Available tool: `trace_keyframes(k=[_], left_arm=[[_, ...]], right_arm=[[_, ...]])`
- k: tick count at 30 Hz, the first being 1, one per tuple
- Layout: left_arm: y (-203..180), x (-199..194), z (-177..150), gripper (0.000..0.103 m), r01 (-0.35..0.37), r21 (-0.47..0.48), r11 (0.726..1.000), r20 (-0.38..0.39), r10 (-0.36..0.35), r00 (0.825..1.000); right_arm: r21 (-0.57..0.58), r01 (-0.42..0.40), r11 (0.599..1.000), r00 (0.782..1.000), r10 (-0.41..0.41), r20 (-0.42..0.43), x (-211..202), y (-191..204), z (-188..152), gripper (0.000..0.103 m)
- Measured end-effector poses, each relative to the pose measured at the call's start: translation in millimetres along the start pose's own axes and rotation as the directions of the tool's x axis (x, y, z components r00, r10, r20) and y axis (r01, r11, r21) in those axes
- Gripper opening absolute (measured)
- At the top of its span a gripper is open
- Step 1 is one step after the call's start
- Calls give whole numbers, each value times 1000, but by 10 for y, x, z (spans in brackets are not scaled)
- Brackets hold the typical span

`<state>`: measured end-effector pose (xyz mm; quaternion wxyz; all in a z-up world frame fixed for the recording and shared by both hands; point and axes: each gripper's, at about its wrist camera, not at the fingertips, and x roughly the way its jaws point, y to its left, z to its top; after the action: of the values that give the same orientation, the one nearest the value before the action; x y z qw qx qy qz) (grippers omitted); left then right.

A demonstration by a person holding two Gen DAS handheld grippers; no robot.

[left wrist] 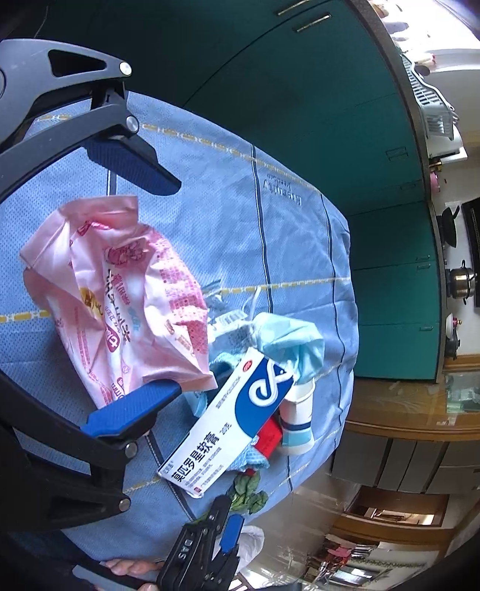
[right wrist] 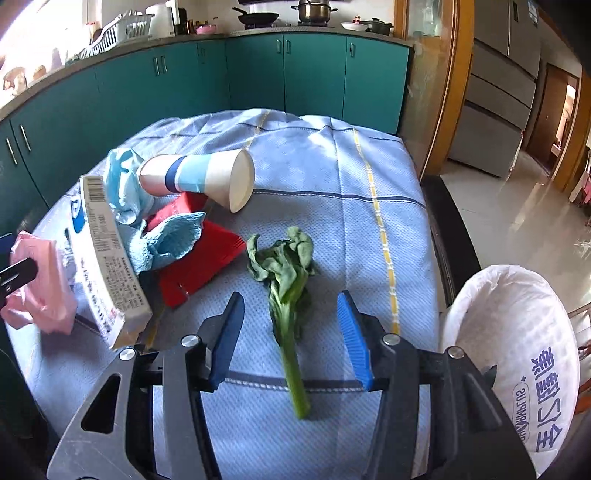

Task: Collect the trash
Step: 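Close the right gripper on the green vegetable stalk, then grasp the pink plastic wrapper with the left gripper while the right holds the greens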

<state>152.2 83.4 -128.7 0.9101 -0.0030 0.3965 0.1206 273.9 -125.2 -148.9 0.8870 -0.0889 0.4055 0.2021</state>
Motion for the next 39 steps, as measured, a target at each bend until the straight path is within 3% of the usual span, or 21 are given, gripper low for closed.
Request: trace_keyframes(k=[7,8,9,11,19,28,36,37,39], left_arm=[[-29,-8,-4,99,45,23,999,-6,-45,999],[-25,-15,1,99,53,24,998,-4,-53,999],[-26,-27,1,99,63,29,998,-2,-63,998],[-48,-25,-9,99,68,46,997,-4,-68,998],[-131,95,-80,99,36,69,997,-47,-33,998],[-75,218,-120,100,62,29,998,-90,-59,994],[-95,250,-130,100,48,48,998,-90,-43,995],[-90,251,-128,100,49,43,998,-91,-45,995],[-88,254,-121,100,49,39,998,-90,-45,995]], right_arm=[[-12,9,1000,1000,-9,-21,153,99,44,52],[-8,2,1000,1000,-2,-21,154,100,43,47],[-2,-15,1000,1000,15,-21,156,96,41,36],[4,-48,999,999,48,-22,146,99,35,29],[7,-40,999,999,40,-19,105,56,-21,29],[-9,-28,1000,999,28,-18,83,92,-34,25],[-10,-19,1000,1000,19,-17,75,91,-42,26],[-9,-18,1000,1000,17,-16,77,91,-43,27],[-8,-6,1000,1000,6,-15,80,87,-42,38]])
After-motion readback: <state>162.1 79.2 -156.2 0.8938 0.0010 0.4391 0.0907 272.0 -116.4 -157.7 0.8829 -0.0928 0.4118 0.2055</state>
